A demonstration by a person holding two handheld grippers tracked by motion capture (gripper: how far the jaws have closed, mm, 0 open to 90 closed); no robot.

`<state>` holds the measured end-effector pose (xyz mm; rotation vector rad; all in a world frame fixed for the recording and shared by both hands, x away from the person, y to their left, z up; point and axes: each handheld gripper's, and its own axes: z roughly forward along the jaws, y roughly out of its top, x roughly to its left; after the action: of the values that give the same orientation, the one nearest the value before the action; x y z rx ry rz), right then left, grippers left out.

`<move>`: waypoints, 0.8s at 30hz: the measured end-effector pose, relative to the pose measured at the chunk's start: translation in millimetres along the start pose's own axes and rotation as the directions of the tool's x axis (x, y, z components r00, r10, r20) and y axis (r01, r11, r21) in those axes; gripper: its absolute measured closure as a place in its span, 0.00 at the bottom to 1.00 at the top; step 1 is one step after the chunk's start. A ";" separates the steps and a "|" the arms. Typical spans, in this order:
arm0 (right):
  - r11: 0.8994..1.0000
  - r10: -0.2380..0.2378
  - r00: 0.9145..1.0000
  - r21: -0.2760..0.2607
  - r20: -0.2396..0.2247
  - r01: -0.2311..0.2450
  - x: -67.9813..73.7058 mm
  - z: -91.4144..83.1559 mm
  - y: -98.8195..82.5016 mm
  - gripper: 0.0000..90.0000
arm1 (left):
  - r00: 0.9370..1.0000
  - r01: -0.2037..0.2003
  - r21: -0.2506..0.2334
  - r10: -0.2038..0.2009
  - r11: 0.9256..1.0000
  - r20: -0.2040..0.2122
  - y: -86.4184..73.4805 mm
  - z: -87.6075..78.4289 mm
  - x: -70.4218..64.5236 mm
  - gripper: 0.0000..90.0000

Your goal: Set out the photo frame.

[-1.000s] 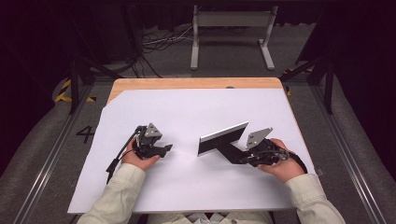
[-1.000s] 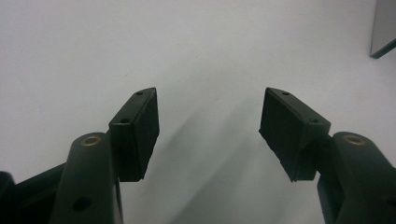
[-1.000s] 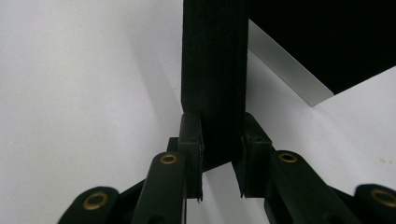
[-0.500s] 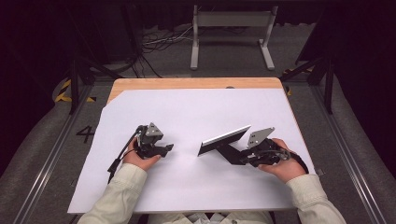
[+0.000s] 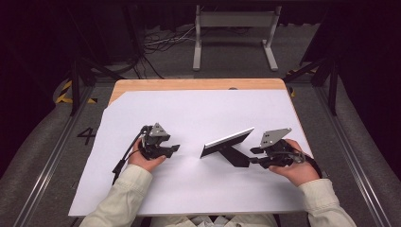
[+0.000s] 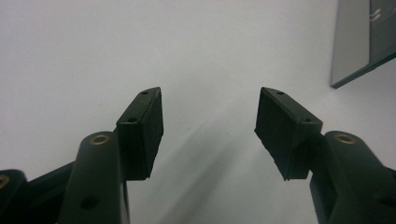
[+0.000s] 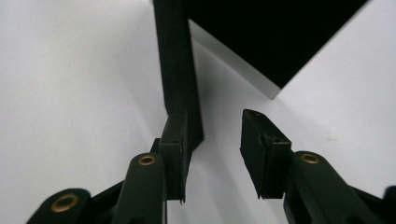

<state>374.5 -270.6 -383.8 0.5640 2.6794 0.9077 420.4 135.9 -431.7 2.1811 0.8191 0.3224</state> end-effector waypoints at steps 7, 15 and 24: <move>0.997 0.029 0.999 -0.078 0.041 -0.026 -7.2 -11.3 -4.8 0.65 | 1.000 -0.007 -0.008 0.007 1.000 -0.001 1.2 -0.2 -3.3 0.46; 0.991 0.059 0.997 -0.126 0.057 -0.051 -11.3 -17.8 -8.0 0.62 | 1.000 -0.015 -0.023 0.016 1.000 0.013 3.6 -0.2 -7.3 0.45; 0.972 0.157 0.984 -0.190 0.079 -0.140 -19.2 -24.6 -14.4 0.60 | 0.999 0.007 -0.029 -0.006 1.000 0.043 4.8 -0.6 -7.7 0.44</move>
<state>378.9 -302.4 -371.6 0.7523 2.4627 1.1261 416.5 128.9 -427.5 2.1511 0.7931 0.2820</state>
